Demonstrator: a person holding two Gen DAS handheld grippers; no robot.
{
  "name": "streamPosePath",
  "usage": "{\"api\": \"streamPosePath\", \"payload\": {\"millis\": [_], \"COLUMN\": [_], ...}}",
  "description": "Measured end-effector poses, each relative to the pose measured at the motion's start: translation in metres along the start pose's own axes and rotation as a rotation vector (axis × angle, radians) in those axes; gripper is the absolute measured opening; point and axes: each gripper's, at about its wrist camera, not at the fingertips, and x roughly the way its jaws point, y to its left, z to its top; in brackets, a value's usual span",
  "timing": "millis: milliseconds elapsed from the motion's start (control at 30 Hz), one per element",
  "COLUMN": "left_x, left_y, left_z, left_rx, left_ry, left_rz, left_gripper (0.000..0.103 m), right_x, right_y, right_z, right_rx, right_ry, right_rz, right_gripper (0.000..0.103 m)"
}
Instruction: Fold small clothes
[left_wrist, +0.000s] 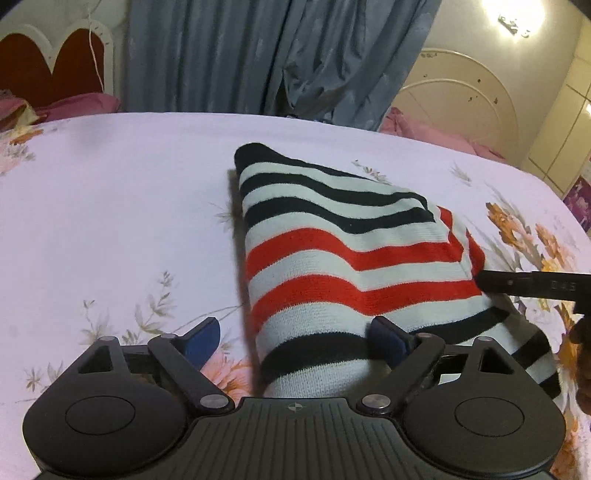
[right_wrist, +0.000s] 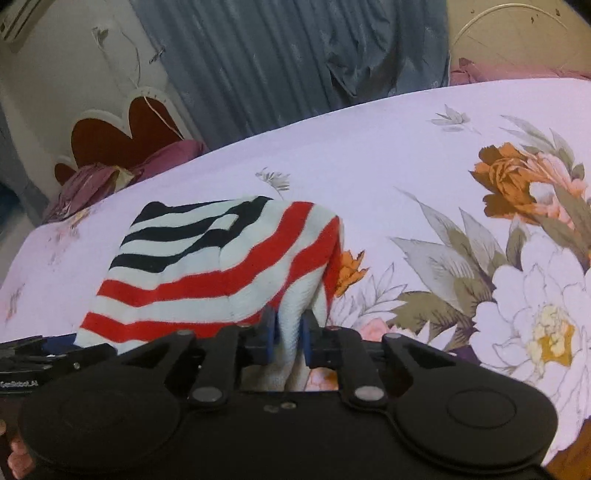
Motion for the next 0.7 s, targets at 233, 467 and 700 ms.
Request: {"api": "streamPosePath", "payload": {"millis": [233,467,700], "left_x": [-0.019,-0.007,-0.014], "left_y": [0.002,0.006,0.0], "left_z": [-0.003,-0.018,-0.013], "left_rx": [-0.035,-0.042,-0.068], "left_ry": [0.0,0.064,0.041], "left_rz": [-0.023,0.003,0.042], "left_gripper": [0.089,0.099,0.1], "right_x": [-0.041,-0.024,-0.036], "right_y": [-0.011,-0.005,-0.022], "right_z": [-0.014,-0.036,-0.03], "right_rx": [0.078,0.049,0.144], "right_ry": [-0.038,0.06,0.008], "right_rz": [0.102,0.076,0.152], "right_gripper": [0.037,0.021,0.072]}}
